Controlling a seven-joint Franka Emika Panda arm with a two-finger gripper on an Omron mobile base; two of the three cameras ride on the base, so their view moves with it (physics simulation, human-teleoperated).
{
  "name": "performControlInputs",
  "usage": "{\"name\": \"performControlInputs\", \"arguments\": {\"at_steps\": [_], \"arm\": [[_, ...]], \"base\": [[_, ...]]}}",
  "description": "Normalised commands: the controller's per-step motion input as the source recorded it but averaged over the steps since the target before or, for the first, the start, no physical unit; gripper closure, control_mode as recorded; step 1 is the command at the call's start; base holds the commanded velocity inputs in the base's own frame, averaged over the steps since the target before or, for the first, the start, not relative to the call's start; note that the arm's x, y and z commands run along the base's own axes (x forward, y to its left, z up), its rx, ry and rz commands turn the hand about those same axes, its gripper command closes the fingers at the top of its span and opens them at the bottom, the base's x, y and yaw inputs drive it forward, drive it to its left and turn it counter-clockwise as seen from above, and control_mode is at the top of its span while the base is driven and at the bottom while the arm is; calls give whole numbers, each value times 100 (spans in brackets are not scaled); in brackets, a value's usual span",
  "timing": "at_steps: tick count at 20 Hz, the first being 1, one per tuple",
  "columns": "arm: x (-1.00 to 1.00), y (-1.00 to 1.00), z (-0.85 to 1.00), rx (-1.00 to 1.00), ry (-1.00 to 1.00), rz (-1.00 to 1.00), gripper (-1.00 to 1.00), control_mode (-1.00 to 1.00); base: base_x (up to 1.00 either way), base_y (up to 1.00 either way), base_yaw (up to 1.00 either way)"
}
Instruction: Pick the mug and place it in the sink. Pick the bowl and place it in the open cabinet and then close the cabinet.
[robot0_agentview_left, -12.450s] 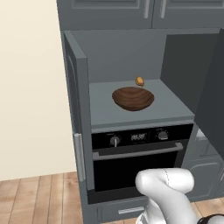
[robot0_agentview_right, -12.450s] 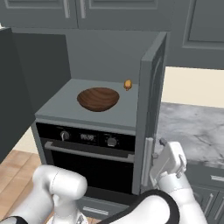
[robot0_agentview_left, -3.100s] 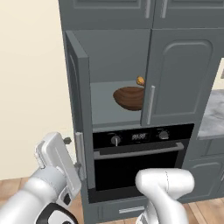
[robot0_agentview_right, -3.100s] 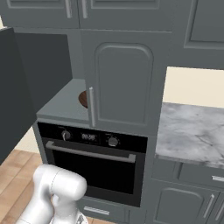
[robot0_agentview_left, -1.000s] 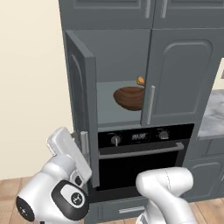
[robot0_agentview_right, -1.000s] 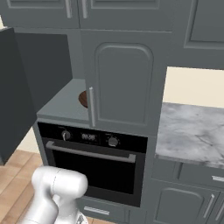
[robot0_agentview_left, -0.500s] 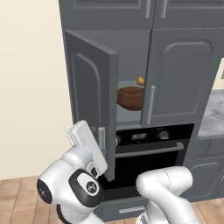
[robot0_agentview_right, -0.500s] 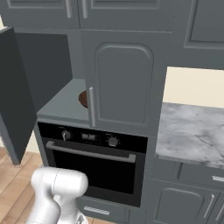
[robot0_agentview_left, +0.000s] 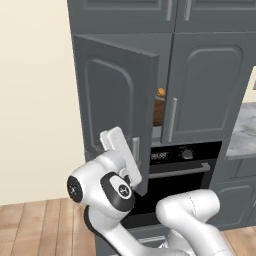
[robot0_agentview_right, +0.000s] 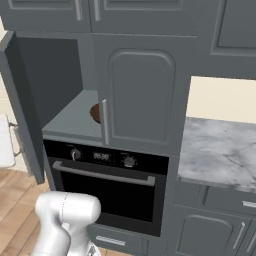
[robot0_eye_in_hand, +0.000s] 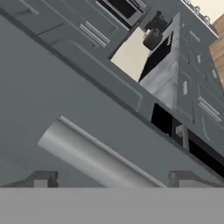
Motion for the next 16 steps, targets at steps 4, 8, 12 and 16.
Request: {"name": "performControlInputs", "arguments": {"at_steps": [4, 8, 12, 16], "arm": [[72, -55, 0, 0, 5, 0, -100, -100], [69, -51, 0, 0, 0, 0, -100, -100], [64, -44, 0, 0, 0, 0, -100, -100], [82, -29, 0, 0, 0, 0, -100, -100]], "base": [[0, 0, 0], [0, 0, 0], [0, 0, 0], [0, 0, 0]]}}
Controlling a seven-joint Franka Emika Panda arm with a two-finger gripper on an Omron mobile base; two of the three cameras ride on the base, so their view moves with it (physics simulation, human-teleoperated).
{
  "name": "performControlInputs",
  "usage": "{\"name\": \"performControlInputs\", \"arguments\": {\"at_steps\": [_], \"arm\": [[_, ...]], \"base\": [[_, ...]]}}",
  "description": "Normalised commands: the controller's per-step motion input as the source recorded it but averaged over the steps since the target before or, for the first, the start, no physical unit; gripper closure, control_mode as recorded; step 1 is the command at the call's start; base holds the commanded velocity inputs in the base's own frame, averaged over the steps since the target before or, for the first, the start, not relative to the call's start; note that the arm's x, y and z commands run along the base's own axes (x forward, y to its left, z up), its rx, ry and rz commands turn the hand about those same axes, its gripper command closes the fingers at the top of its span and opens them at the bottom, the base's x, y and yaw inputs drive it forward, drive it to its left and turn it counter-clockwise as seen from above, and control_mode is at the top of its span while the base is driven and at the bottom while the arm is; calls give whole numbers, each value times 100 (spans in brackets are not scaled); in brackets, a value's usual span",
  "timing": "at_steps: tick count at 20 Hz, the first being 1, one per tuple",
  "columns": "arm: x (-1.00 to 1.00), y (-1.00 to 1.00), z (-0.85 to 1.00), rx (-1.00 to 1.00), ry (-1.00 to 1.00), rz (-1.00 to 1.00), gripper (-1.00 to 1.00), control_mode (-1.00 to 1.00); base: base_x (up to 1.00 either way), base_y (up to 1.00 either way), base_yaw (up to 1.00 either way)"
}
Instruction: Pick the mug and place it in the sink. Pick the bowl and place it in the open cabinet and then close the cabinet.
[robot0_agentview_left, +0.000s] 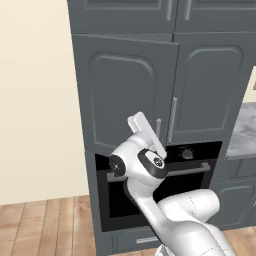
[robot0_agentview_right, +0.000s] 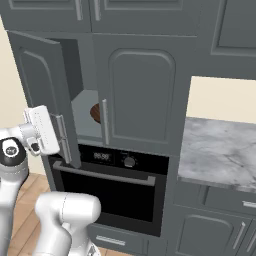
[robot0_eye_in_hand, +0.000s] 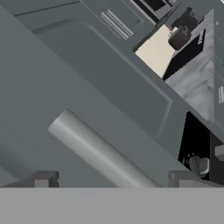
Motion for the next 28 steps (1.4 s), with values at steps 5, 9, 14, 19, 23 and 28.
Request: {"name": "performControlInputs", "arguments": {"at_steps": [5, 9, 14, 19, 23, 28], "arm": [[92, -13, 0, 0, 2, 0, -100, -100], [94, -2, 0, 0, 10, 0, -100, -100], [92, 0, 0, 0, 12, 0, -100, -100], [95, 0, 0, 0, 13, 0, -100, -100], [94, 0, 0, 0, 13, 0, -100, -100], [78, -3, 0, 0, 10, 1, -100, -100]], "base": [[0, 0, 0], [0, 0, 0], [0, 0, 0], [0, 0, 0], [0, 0, 0], [0, 0, 0]]}}
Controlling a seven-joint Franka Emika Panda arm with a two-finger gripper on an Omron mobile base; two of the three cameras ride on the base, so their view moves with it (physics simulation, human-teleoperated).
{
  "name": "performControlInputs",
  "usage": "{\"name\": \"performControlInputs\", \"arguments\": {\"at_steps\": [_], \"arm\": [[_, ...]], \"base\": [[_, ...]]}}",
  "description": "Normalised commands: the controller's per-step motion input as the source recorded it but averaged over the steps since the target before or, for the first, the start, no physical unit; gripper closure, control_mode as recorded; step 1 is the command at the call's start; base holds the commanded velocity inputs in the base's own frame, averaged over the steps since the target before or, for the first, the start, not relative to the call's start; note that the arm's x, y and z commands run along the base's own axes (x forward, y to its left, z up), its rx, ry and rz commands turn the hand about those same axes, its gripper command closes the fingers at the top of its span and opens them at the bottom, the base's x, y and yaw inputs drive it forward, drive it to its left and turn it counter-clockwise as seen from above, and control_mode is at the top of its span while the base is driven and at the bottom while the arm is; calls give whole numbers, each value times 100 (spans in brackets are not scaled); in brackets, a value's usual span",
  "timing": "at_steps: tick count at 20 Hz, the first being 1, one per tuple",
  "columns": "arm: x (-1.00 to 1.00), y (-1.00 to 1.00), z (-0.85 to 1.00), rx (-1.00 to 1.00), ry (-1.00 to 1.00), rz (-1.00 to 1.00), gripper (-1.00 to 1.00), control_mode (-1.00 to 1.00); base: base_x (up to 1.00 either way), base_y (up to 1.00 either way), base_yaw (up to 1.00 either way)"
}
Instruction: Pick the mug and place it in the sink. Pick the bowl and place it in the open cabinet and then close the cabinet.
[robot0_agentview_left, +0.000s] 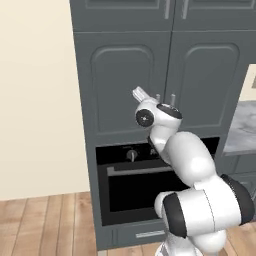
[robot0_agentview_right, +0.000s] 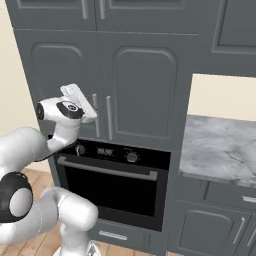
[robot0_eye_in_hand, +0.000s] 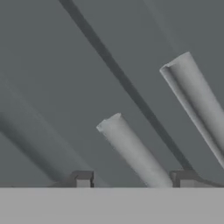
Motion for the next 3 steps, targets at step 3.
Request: {"name": "performControlInputs", "arguments": {"at_steps": [3], "arm": [[43, -10, 0, 0, 7, 5, -100, -100]], "base": [[0, 0, 0]]}}
